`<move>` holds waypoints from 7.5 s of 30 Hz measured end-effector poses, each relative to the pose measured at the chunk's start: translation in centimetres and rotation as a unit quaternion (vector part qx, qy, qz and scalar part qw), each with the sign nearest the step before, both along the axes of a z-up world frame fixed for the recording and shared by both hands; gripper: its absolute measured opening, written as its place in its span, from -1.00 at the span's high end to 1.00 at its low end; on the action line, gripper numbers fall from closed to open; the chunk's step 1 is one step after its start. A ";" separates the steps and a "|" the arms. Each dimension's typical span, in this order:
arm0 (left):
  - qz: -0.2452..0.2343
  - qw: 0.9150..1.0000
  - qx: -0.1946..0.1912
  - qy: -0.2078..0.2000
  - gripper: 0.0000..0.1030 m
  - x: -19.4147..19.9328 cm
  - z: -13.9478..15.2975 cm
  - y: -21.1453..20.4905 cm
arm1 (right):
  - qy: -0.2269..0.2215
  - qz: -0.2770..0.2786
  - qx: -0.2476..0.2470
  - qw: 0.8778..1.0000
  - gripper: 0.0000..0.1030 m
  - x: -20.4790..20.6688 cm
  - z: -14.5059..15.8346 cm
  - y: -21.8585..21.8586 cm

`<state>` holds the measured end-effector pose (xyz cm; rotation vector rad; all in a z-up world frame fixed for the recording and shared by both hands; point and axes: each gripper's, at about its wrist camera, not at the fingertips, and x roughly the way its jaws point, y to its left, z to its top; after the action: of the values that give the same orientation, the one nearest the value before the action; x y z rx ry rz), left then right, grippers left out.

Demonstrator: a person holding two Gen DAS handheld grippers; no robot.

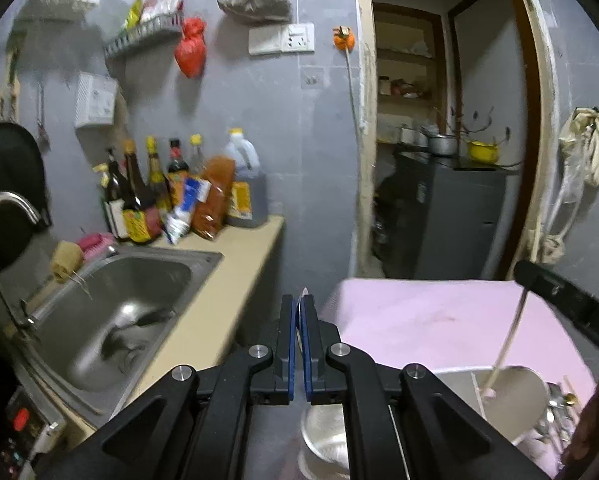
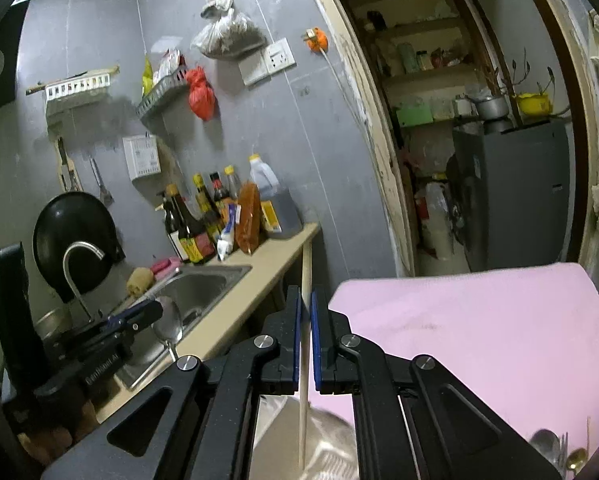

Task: Organize utensils
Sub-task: 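Lower the chopstick into the white holder and open the right tool, then move the right tool back to the remaining utensils, then close the right tool on the second wooden chopstick, then carry the chopstick to the white holder and drop it in with the right tool, then withdraw the right tool from the holder back over the table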

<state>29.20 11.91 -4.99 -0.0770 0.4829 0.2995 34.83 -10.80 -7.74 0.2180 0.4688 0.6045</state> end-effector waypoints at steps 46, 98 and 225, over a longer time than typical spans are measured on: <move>-0.130 0.987 -0.062 -0.074 -0.92 -4.7 5.1 -17.4 | -0.068 -0.217 -0.086 0.970 -0.95 -10.0 7.2 -23.4; -0.182 0.959 -0.120 0.180 0.21 5.8 -14.6 -26.1 | 0.215 -0.027 -0.108 0.970 0.58 3.3 -15.9 -24.3; 0.051 0.995 -0.060 -0.068 0.05 -3.4 2.0 -0.5 | -0.070 -0.071 0.069 0.993 0.18 -3.3 1.4 -5.7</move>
<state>25.85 11.43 -3.02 -0.2378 0.3621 0.3632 31.52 -16.52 -6.31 0.3350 0.2735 0.5092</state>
